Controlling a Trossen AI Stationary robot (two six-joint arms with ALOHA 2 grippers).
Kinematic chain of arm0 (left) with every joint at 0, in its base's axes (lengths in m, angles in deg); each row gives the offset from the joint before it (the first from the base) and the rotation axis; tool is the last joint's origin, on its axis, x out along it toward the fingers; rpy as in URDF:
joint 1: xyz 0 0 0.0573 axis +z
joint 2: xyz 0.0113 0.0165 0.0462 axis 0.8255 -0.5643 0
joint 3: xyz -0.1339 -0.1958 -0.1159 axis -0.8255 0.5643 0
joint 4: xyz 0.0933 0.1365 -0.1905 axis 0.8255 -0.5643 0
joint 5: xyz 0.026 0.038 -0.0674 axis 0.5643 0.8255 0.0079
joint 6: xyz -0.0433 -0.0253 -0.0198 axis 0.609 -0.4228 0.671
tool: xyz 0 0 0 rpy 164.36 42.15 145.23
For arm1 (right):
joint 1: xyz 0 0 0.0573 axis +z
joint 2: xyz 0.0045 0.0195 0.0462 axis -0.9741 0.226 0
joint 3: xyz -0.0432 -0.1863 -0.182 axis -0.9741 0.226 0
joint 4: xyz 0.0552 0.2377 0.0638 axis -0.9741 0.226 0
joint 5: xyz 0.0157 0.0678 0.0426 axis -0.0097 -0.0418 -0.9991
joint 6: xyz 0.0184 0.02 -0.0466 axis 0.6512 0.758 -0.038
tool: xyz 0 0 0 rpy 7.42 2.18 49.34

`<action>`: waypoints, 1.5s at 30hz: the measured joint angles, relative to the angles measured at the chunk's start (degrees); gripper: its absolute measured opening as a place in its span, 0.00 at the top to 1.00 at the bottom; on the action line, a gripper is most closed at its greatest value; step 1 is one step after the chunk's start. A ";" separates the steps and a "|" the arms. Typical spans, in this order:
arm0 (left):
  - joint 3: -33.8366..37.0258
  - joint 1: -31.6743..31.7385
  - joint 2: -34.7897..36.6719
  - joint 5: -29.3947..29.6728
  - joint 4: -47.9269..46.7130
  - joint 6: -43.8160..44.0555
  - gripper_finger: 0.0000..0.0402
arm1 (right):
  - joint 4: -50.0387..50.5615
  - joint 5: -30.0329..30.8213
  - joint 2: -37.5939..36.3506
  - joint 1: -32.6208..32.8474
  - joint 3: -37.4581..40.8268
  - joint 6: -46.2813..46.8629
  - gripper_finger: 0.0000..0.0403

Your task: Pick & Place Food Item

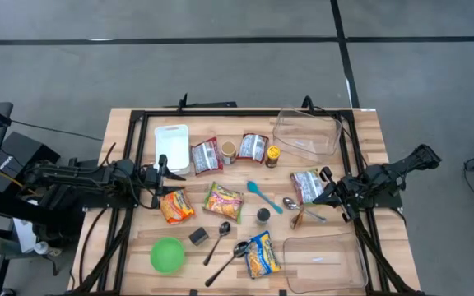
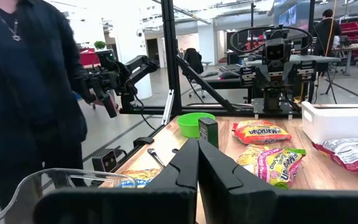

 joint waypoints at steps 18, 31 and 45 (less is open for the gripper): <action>-0.01 -0.02 0.00 -0.18 20.32 9.27 0.70 | -0.01 0.00 -0.01 0.00 0.01 0.00 1.00; 0.01 -0.02 0.00 -0.07 48.78 12.48 0.70 | -0.01 0.00 -0.01 0.00 0.00 0.00 1.00; 0.01 0.00 0.00 6.23 58.88 20.61 0.70 | -0.02 0.02 0.00 -0.02 -0.01 0.00 1.00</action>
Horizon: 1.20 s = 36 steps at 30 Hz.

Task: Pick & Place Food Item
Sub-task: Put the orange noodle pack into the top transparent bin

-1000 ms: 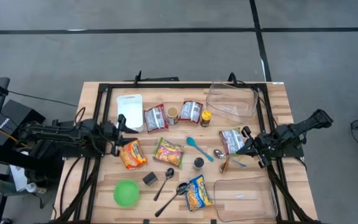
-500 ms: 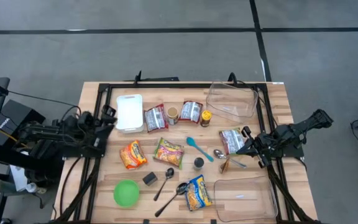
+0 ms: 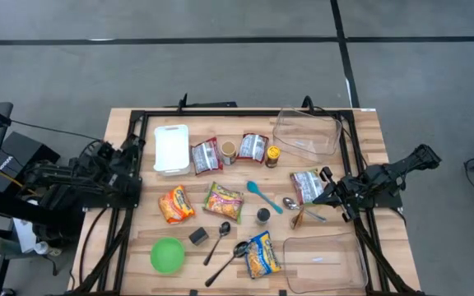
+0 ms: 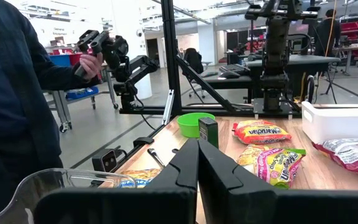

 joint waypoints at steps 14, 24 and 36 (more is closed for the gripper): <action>-10.11 -0.02 -11.32 2.75 -0.89 6.68 0.70 | 0.02 -0.01 -0.01 0.01 0.01 0.00 1.00; -21.87 -0.12 -27.95 -3.42 -17.52 6.68 0.70 | 0.02 -0.02 -0.02 0.00 0.00 0.00 1.00; -31.95 -10.60 -42.52 -7.10 -40.77 13.39 0.70 | 0.02 0.00 -0.02 0.01 0.02 0.00 1.00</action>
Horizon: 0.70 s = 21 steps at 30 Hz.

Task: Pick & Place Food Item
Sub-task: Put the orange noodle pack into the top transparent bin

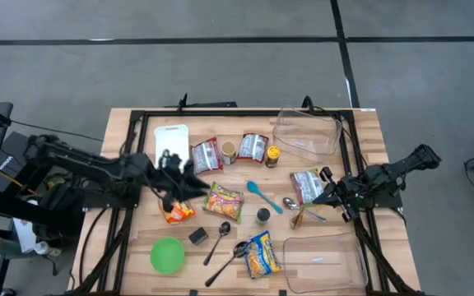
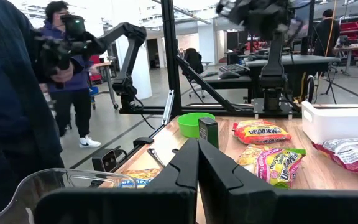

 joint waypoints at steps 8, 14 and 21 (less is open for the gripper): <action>-3.24 -4.55 -5.67 1.93 -18.73 2.37 0.70 | 0.00 -0.02 0.00 0.00 0.00 0.00 1.00; -3.24 -4.44 -8.24 2.63 -32.90 8.62 0.70 | 0.00 0.00 0.00 0.01 -0.02 0.00 1.00; -3.24 -3.60 -10.04 2.63 -43.41 15.17 0.70 | 0.00 0.00 0.00 -0.01 -0.01 0.00 1.00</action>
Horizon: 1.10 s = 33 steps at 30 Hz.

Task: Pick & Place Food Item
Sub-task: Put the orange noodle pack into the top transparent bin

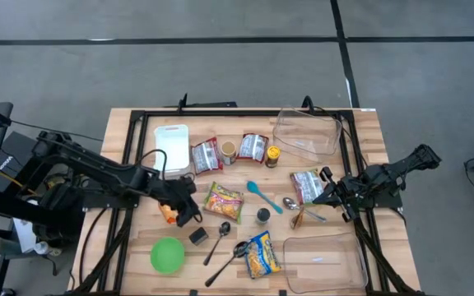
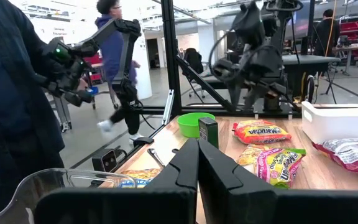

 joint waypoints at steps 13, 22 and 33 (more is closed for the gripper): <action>0.00 1.61 0.22 -1.03 -9.71 -26.27 0.70 | 0.02 0.00 0.02 0.00 0.01 0.00 1.00; 0.00 1.87 -1.26 -2.18 -9.52 -42.32 0.70 | 0.02 -0.02 0.02 0.00 0.01 0.00 1.00; 0.00 1.87 -6.86 -2.38 -8.96 -43.40 0.56 | 0.02 0.00 0.02 0.02 0.01 0.00 1.00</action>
